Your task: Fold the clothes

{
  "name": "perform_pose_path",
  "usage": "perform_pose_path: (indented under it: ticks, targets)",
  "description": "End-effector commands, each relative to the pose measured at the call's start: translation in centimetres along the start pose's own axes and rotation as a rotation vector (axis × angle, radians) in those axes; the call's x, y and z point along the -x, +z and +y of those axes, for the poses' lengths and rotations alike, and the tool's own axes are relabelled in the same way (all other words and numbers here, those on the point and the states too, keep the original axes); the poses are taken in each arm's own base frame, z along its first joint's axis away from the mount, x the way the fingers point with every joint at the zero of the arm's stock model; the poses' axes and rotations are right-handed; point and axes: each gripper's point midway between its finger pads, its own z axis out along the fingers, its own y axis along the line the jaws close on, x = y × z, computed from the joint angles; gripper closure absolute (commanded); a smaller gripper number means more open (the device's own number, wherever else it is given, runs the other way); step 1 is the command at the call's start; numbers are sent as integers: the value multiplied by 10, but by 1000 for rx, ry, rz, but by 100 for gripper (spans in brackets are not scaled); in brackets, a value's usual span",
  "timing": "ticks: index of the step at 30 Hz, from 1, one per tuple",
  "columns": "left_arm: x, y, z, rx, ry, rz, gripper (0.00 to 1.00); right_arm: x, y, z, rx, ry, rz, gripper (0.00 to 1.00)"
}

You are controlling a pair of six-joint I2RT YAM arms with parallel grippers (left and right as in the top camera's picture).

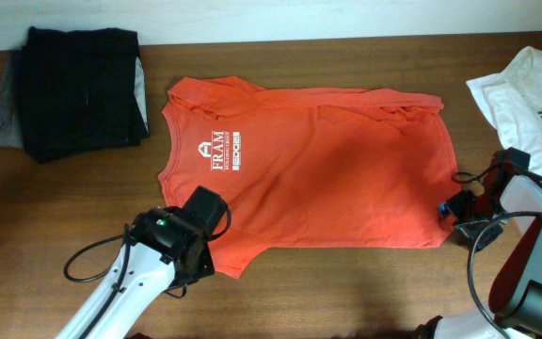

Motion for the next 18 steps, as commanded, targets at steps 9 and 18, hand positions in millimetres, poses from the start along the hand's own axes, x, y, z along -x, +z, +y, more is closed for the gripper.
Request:
perform_pose_path:
  ticks: [9,18]
  targets:
    - [7,-20,6,6,-24,-38,99,-6,-5,-9,-70,13,66,96]
    - [29,-73,8,-70,-55,-178,99,3,-95,-6,-136,-19,101,96]
